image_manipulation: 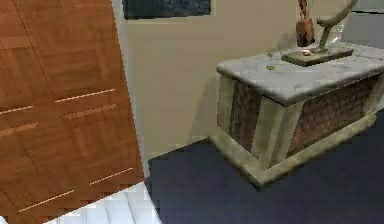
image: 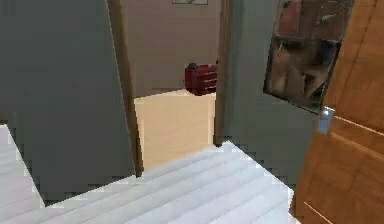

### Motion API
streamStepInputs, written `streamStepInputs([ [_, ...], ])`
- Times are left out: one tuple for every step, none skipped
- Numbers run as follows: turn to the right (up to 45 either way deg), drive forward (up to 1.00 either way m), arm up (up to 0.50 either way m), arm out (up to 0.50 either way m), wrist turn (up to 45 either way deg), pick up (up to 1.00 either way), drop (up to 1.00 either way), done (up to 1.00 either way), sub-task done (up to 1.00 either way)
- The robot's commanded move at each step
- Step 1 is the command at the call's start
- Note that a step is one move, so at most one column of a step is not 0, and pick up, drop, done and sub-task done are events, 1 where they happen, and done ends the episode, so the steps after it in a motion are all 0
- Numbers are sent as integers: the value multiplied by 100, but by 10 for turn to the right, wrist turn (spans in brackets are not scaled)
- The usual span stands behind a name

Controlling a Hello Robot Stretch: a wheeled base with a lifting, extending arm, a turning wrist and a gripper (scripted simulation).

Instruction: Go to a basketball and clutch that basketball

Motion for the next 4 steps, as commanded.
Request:
streamStepInputs([
  [0, 100, 0, 0, 0, 0, 0, 0, 0],
  [0, 20, 0, 0, 0, 0, 0, 0, 0],
  [240, 0, 0, 0, 0, 0, 0, 0, 0],
  [0, 50, 0, 0, 0, 0, 0, 0, 0],
])
